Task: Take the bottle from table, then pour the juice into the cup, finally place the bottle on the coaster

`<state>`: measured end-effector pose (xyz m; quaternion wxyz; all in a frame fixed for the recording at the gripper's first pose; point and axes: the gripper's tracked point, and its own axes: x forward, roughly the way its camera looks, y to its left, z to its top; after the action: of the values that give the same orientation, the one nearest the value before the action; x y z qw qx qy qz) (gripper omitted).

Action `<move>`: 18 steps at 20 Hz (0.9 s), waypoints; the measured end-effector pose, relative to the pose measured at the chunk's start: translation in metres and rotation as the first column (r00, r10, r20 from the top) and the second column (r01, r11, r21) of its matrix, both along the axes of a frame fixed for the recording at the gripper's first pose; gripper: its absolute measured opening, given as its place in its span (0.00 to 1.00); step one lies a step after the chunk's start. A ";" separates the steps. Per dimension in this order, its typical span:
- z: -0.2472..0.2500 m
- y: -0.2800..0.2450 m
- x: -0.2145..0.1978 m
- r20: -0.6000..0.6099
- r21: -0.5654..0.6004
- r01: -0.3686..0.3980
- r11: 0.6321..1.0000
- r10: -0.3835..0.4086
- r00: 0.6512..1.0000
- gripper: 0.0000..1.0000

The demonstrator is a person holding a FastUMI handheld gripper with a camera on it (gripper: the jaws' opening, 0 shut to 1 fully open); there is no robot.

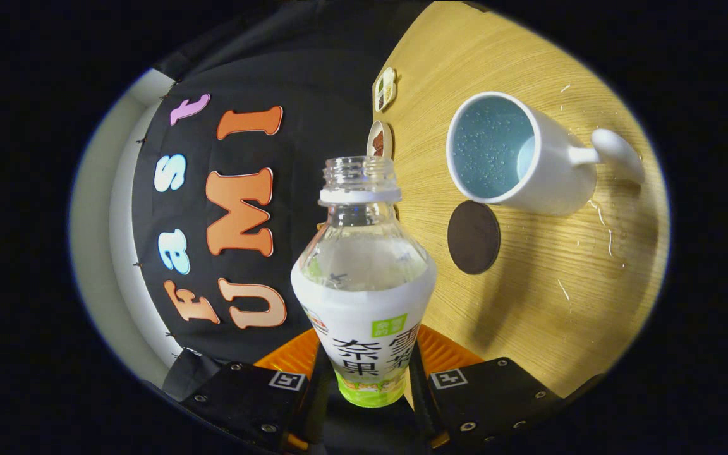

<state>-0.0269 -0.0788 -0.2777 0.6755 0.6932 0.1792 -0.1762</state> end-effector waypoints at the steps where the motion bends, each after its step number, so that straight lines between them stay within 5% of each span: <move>1: 0.001 0.001 0.001 0.005 0.017 0.007 1.000 -0.007 1.000 0.57; 18: 0.017 0.003 0.004 0.009 0.156 0.065 0.986 -0.067 0.998 0.57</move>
<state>-0.0227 -0.0755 -0.2607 0.6146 0.7505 0.1645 -0.1788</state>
